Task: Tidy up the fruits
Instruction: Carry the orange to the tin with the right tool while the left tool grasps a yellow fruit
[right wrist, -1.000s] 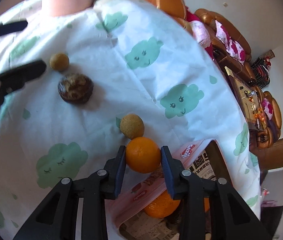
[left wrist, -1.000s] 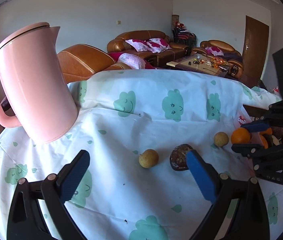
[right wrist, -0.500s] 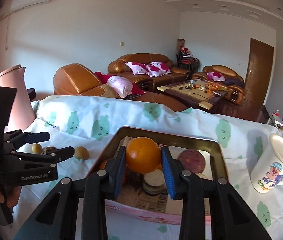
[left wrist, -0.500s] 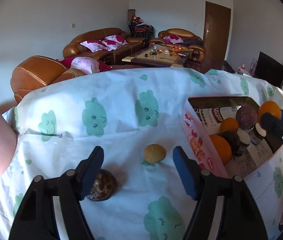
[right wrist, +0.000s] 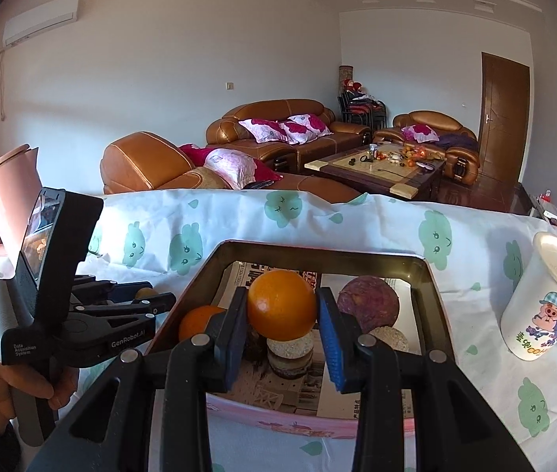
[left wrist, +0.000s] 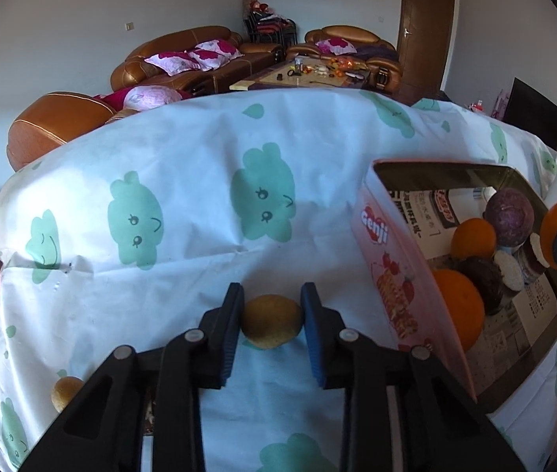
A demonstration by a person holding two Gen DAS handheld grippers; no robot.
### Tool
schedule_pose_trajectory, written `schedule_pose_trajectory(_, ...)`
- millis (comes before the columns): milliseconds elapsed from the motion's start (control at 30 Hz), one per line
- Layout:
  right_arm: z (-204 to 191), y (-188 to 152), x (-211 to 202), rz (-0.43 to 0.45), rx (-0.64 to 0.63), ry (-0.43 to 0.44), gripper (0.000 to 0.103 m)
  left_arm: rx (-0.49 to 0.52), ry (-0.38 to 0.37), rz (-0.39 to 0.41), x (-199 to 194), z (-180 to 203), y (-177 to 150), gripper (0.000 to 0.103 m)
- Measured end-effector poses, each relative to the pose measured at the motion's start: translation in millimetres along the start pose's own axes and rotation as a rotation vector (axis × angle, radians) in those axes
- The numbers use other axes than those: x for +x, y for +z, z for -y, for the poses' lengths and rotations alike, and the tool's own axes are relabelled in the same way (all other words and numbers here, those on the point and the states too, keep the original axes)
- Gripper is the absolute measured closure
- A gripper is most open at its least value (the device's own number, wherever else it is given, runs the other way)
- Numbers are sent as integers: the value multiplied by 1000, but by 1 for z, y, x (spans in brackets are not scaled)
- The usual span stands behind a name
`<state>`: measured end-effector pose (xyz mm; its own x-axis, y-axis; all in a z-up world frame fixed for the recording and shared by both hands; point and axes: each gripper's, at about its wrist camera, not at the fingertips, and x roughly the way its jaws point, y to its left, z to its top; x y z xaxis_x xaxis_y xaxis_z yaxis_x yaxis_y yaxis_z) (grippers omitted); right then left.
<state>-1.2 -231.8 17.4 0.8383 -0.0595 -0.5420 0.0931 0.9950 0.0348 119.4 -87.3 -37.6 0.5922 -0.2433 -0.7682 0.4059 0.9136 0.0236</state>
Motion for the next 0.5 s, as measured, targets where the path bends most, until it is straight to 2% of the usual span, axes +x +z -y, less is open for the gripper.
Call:
schedule_pose_trajectory(233,0,-5,-4,48,13,-48,67,-50,137,180,-38,-3,-10,72)
schedule_pose_trajectory(333,-2,-6,-6,65,14,-52,67,-103,133,192,-49,-7,-20,72)
schedule_pose_trajectory(500,-8,-8,-8,68,0,-39,66,-134,156,213,-62,-3,-35,72)
